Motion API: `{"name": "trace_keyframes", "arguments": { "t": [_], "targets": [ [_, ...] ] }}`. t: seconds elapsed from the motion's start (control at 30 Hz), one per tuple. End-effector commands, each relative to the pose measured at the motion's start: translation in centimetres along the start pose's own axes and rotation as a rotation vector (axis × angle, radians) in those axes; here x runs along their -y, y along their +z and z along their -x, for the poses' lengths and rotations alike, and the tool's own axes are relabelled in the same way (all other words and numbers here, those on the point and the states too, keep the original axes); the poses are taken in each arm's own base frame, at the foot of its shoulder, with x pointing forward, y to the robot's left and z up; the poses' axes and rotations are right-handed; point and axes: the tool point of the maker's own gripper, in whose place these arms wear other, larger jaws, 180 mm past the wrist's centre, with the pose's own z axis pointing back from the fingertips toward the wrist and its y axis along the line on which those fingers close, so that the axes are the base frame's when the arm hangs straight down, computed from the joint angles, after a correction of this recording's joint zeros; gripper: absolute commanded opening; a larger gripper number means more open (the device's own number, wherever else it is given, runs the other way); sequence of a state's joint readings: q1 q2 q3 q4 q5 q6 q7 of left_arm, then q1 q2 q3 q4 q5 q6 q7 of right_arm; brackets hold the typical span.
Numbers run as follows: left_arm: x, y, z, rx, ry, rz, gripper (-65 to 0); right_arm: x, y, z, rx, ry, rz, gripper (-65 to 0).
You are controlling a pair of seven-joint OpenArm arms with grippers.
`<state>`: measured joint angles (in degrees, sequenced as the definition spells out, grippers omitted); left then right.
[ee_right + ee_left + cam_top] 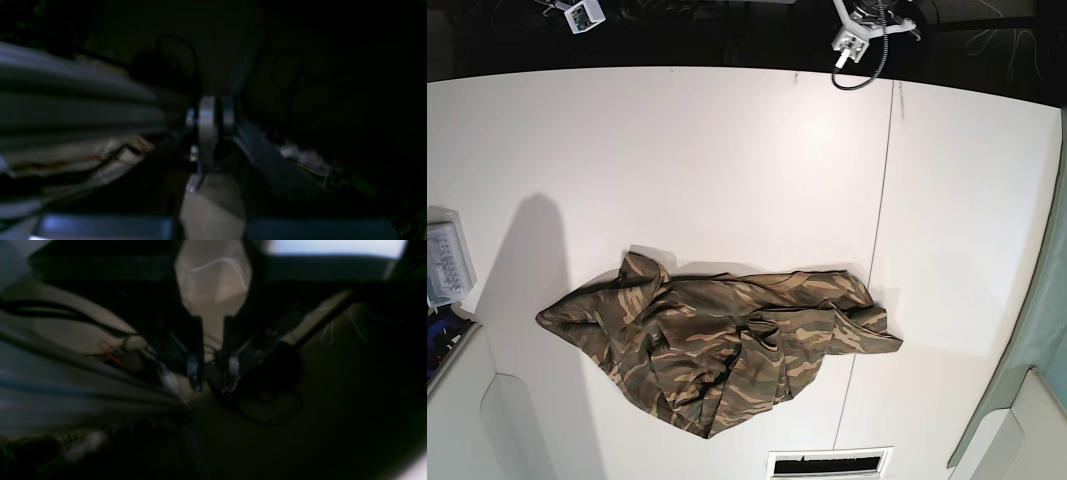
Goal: Layout the t-shirt on the table in an organized manner, then fold the t-shirt properly
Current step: 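Move both grippers out from the rest pose toward the camouflage shirt, then lower both grippers onto the crumpled shirt and grasp its fabric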
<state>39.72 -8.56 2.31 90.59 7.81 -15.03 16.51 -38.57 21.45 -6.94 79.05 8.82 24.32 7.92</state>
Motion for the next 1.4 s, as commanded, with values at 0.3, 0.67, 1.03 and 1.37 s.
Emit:
{"name": "trace_keyframes", "arguments": {
  "t": [0.3,0.67,1.03,1.37],
  "targets": [
    [-6.9,6.6,-9.2,0.271,-0.044,-0.159,-52.6,2.2,3.4,-12.7,0.279,-0.046,0.032,-61.9],
    [-12.8,6.9,-19.5,0.535,0.024,-0.272,-51.6,9.8,1.4,-21.9,0.394,-0.038,0.247,-37.6],
    [-13.2,-1.2,-28.8,0.598,-0.021,-0.180,-33.6,12.4,-6.4,-25.2,0.420,-0.266,0.247,-26.7],
    [-14.2,-7.1,-33.0,0.505,-0.058,-0.127,-33.6,10.0,-11.8,-28.2,0.419,-0.386,0.232,-24.2]
  ]
}}
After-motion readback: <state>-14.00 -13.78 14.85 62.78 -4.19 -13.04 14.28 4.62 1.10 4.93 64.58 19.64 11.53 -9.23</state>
